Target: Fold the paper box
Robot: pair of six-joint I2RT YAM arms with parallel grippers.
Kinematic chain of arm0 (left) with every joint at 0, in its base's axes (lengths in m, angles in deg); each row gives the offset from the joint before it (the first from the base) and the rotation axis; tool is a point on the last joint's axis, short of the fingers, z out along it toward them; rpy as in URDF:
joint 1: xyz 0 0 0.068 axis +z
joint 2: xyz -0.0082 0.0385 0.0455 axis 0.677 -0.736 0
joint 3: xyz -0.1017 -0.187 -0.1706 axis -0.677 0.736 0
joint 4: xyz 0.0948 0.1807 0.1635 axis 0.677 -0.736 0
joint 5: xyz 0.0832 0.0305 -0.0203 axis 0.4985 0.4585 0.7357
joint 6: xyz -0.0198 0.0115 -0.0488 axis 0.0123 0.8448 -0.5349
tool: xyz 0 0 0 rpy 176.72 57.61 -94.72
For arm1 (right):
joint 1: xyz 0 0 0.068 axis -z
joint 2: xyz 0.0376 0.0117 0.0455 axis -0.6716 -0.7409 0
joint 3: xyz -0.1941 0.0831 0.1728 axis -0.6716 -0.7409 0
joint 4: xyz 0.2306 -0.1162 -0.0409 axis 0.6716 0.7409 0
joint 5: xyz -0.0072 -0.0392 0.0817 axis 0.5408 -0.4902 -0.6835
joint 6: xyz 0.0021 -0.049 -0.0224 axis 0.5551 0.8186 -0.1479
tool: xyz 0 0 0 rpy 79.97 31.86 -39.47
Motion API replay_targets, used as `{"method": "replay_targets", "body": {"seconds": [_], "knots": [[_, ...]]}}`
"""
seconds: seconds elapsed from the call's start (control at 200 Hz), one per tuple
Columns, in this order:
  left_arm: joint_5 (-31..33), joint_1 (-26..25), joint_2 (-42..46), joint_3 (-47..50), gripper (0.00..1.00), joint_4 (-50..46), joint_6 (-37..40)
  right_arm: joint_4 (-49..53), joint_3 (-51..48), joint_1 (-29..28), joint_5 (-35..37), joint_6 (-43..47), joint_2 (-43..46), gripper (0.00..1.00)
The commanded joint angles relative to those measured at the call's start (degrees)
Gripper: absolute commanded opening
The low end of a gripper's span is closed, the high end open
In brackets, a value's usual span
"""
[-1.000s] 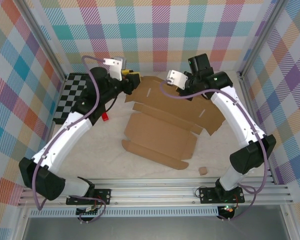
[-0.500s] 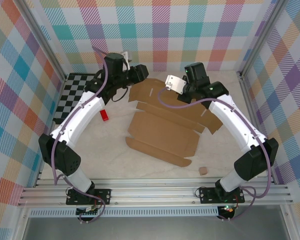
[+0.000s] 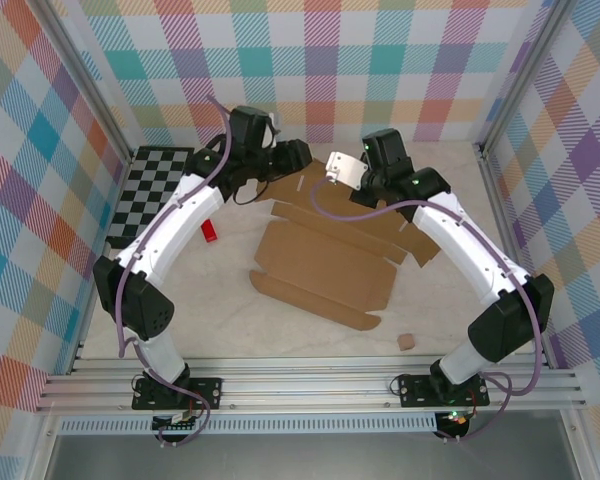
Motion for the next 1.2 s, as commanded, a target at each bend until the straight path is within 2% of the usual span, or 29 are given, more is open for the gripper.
{"method": "replay_targets", "body": {"seconds": [0.0, 0.17, 0.545, 0.805, 0.95, 1.195], "knots": [[-1.9, -1.4, -0.8, 1.2, 0.52, -0.9, -1.8, -5.1, -1.7, -1.0, 1.2, -1.7, 1.8, 0.0], [-2.7, -2.0, -0.6, 4.3, 0.44, 2.1, -4.0, -11.0, -7.1, -2.4, 0.7, -0.5, 3.9, 0.0], [-1.5, -2.0, 0.4, 13.3, 0.44, 6.1, -4.2, -28.3, -23.4, -6.7, 3.4, 6.8, 9.0, 0.0], [-0.9, -2.0, 4.0, 20.9, 0.42, 8.3, -3.4, -30.7, -27.3, -7.2, 5.6, 6.7, 7.8, 0.0], [-0.9, -1.9, 7.3, 28.7, 0.41, 11.6, -5.6, -33.8, -29.8, -7.2, 6.3, 6.8, 6.8, 0.0], [0.2, -2.0, 15.5, 36.1, 0.47, 15.1, -9.2, -35.5, -32.7, -7.2, 7.9, 6.6, 6.7, 0.0]]}}
